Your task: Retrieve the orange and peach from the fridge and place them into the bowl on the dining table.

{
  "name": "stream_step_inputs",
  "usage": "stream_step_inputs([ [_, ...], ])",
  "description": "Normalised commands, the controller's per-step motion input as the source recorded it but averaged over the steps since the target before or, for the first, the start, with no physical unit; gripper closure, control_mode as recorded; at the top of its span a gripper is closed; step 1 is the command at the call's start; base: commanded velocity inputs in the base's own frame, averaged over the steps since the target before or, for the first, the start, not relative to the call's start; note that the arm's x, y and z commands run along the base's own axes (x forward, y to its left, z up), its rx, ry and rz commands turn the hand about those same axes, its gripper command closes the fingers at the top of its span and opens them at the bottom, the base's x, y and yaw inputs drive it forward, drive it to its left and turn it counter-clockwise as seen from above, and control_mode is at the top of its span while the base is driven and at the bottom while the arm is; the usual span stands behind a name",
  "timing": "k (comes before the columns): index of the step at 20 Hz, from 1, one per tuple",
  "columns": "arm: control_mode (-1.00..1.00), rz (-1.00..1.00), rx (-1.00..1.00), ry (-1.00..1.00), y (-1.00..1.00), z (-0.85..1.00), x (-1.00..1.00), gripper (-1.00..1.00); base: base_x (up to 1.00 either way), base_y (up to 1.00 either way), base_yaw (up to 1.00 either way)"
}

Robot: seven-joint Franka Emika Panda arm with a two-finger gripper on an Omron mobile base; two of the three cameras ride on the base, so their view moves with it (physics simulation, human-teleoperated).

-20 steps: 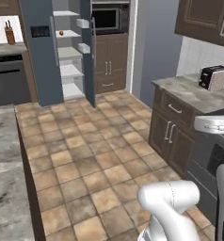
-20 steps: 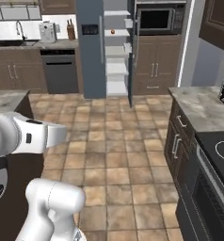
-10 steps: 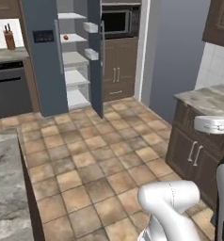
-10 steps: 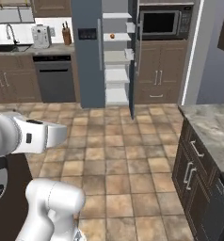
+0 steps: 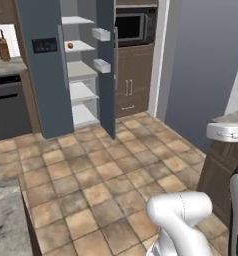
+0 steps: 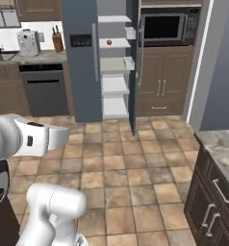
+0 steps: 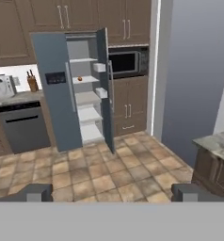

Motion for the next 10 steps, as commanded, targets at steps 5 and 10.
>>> stream_step_inputs([
  [5, 1.00, 0.00, 0.00, 0.00, 0.00, 0.00, 0.00, -1.00, 1.00, 0.54, -0.07],
  [10, 1.00, 0.00, 0.00, 0.00, 0.00, 0.00, 0.00, -1.00, 1.00, 0.54, -0.01],
])
